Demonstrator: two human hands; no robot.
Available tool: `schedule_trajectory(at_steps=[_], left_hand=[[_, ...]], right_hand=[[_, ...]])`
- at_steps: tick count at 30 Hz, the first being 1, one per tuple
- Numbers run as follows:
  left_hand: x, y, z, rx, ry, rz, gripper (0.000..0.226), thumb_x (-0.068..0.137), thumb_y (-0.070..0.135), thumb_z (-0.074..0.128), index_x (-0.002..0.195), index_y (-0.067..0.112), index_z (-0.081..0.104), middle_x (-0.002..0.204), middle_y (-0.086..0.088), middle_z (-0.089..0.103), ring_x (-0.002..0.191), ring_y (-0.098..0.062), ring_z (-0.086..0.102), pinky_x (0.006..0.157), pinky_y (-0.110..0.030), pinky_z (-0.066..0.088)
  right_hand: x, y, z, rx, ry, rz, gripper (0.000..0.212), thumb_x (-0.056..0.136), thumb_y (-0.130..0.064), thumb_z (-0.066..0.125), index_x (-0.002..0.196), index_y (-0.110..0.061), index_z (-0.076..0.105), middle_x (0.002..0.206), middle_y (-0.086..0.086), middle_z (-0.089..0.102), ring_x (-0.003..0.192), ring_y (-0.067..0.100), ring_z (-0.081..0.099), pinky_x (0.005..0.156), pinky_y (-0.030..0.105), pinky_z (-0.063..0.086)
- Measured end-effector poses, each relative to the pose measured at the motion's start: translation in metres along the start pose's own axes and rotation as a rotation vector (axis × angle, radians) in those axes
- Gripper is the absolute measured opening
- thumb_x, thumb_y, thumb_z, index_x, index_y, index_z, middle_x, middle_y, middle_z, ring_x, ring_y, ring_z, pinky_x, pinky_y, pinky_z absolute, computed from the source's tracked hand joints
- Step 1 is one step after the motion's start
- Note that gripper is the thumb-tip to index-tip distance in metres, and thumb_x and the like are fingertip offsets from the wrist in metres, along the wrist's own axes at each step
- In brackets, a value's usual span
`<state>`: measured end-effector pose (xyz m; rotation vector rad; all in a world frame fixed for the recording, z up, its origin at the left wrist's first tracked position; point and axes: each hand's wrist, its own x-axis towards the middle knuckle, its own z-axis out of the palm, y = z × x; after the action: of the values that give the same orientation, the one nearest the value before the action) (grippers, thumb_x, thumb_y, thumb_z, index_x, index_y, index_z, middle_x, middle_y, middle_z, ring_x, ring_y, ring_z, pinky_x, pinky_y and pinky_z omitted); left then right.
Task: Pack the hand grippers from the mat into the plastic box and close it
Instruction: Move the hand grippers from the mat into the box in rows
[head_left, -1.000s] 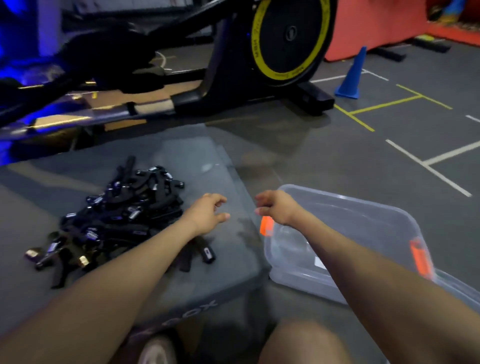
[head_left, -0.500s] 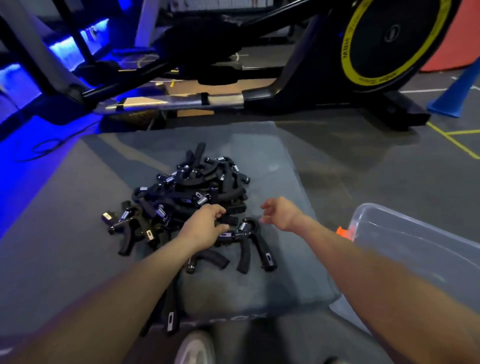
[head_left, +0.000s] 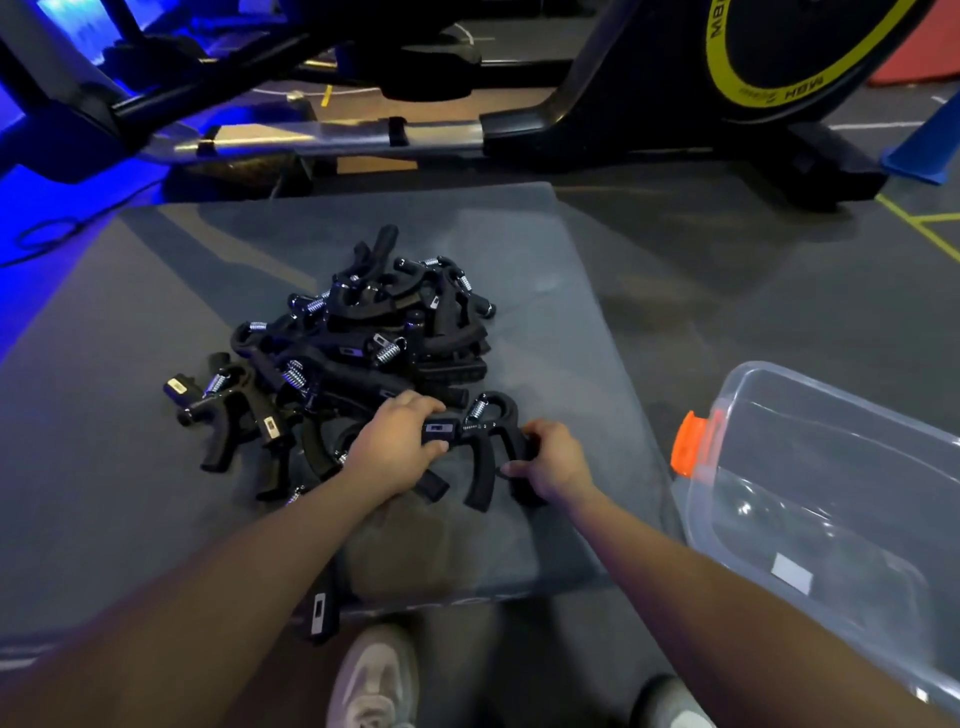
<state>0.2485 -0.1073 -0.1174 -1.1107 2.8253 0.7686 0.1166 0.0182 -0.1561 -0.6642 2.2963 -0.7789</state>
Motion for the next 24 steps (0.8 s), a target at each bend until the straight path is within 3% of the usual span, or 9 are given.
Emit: schedule_trajectory(at_steps=[8, 14, 19, 21, 24], left_hand=[[0.002, 0.014, -0.007, -0.035, 0.042, 0.011, 0.044, 0.087, 0.024, 0.062, 0.129, 0.018, 0.051, 0.131, 0.0, 0.048, 0.127, -0.019, 0.039, 0.103, -0.032, 0.037], [0.015, 0.074, -0.004, -0.093, 0.102, 0.096, 0.042, 0.085, 0.02, 0.064, 0.126, 0.014, 0.054, 0.129, -0.005, 0.05, 0.124, -0.023, 0.043, 0.106, -0.033, 0.036], [0.025, 0.148, 0.02, -0.091, 0.056, 0.212, 0.042, 0.086, 0.02, 0.063, 0.126, 0.013, 0.055, 0.13, -0.009, 0.051, 0.126, -0.027, 0.043, 0.105, -0.027, 0.031], [0.028, 0.176, 0.037, -0.099, 0.014, 0.266, 0.042, 0.085, 0.019, 0.063, 0.126, 0.013, 0.055, 0.129, -0.008, 0.052, 0.125, -0.027, 0.043, 0.104, -0.027, 0.03], [0.035, 0.217, 0.064, -0.119, -0.037, 0.329, 0.041, 0.084, 0.018, 0.064, 0.125, 0.015, 0.055, 0.127, -0.007, 0.053, 0.124, -0.025, 0.044, 0.104, -0.029, 0.032]], right_hand=[[-0.006, 0.001, -0.017, -0.112, 0.178, 0.07, 0.024, 0.076, -0.009, 0.062, 0.098, -0.017, 0.068, 0.107, 0.013, 0.068, 0.105, 0.034, 0.062, 0.082, 0.034, 0.05], [-0.018, 0.014, -0.08, -0.039, 0.266, 0.052, 0.016, 0.072, -0.015, 0.069, 0.088, -0.018, 0.068, 0.092, 0.008, 0.072, 0.095, 0.029, 0.067, 0.071, 0.028, 0.047], [-0.032, 0.047, -0.154, 0.095, 0.378, 0.135, 0.026, 0.07, -0.013, 0.069, 0.094, -0.023, 0.069, 0.09, 0.005, 0.072, 0.085, 0.031, 0.068, 0.077, 0.035, 0.056], [-0.036, 0.067, -0.18, 0.141, 0.429, 0.171, 0.02, 0.067, -0.012, 0.069, 0.085, -0.02, 0.068, 0.081, 0.006, 0.071, 0.078, 0.035, 0.068, 0.073, 0.046, 0.059], [-0.041, 0.101, -0.209, 0.18, 0.503, 0.269, 0.012, 0.07, -0.012, 0.071, 0.081, -0.015, 0.067, 0.074, 0.008, 0.069, 0.076, 0.036, 0.068, 0.07, 0.049, 0.059]])
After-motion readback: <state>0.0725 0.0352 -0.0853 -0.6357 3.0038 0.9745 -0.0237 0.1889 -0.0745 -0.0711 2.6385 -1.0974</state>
